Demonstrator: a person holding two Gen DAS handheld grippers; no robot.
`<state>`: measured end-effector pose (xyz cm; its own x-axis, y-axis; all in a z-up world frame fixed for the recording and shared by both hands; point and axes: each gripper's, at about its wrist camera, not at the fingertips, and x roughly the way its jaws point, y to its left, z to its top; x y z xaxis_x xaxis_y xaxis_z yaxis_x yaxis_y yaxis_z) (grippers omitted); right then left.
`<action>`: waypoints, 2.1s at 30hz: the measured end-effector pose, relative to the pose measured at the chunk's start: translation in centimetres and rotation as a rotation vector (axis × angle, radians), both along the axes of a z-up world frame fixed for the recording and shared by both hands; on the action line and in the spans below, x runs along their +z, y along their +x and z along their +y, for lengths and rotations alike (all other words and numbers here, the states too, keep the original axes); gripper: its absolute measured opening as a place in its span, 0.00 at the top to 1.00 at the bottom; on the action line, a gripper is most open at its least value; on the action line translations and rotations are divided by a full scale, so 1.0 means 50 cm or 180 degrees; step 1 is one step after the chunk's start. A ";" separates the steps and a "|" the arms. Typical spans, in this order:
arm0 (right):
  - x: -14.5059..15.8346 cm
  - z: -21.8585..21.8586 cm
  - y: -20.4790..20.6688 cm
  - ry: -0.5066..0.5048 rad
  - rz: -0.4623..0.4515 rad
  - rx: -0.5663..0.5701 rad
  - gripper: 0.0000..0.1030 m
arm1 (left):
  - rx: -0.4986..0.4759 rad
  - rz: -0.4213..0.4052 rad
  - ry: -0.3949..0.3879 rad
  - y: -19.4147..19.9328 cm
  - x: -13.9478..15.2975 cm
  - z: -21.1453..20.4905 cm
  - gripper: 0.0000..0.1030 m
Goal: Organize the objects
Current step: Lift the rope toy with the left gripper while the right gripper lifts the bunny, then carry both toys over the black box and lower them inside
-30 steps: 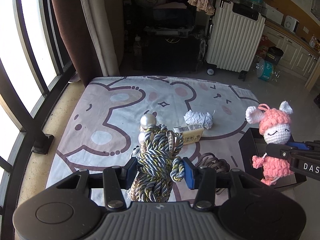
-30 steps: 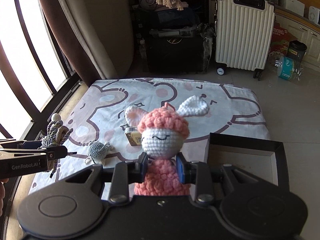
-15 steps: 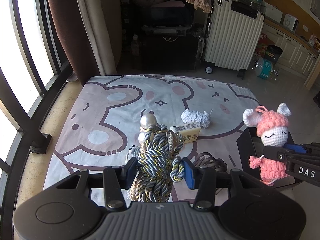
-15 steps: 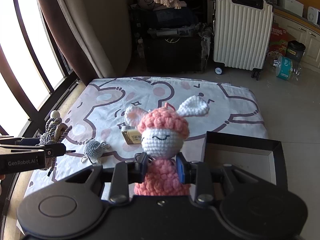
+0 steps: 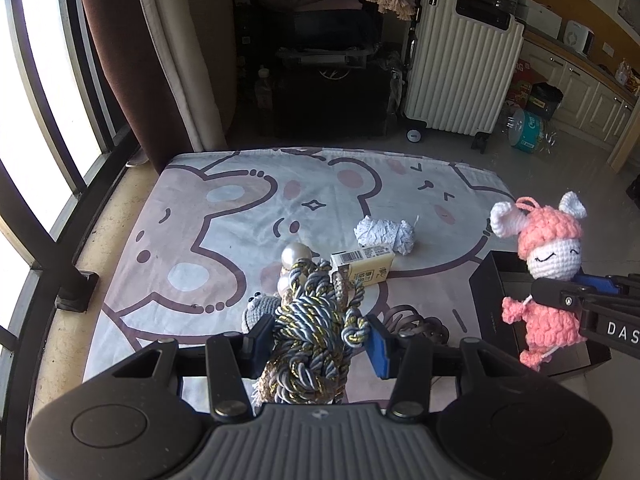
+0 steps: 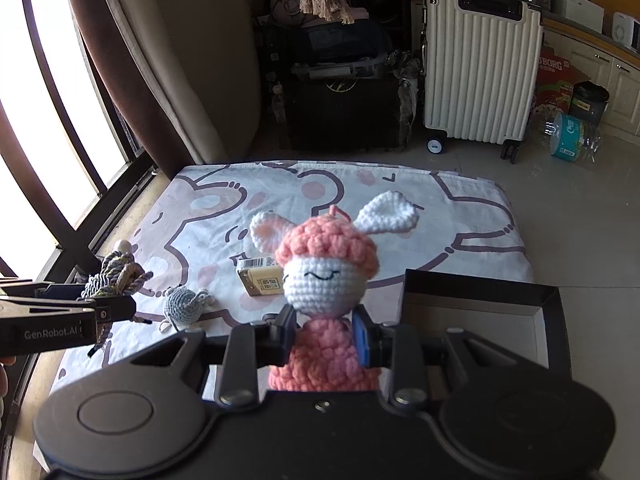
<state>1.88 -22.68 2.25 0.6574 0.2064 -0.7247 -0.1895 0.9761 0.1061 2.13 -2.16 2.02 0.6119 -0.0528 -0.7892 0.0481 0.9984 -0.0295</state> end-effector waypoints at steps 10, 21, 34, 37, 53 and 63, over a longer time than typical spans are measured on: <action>0.022 -0.041 0.012 -0.0057 -0.0131 -0.0063 0.70 | -0.0155 -0.0030 -0.0130 0.025 0.024 -0.058 0.52; 0.081 -0.120 0.036 -0.0004 -0.0242 -0.0353 0.70 | -0.0327 -0.0141 -0.0185 0.062 0.091 -0.152 0.53; 0.048 -0.253 0.056 0.0304 -0.0186 -0.0961 0.70 | -0.0632 -0.0077 -0.0440 0.101 0.049 -0.307 0.53; 0.014 -0.273 0.057 0.0243 -0.0092 -0.1028 0.70 | -0.0661 0.0015 -0.0526 0.109 0.014 -0.328 0.53; -0.109 -0.318 0.066 -0.0066 0.0369 -0.0998 0.70 | -0.0652 0.0610 -0.0991 0.126 -0.132 -0.381 0.53; -0.141 -0.310 0.068 -0.0115 0.0570 -0.0881 0.70 | -0.0424 0.0637 -0.1120 0.133 -0.170 -0.384 0.53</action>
<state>5.28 -38.19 -4.81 0.5465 0.0098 -0.8374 0.1020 0.9917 0.0781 8.78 -21.33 -6.46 0.4180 -0.4083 -0.8115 0.1347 0.9113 -0.3892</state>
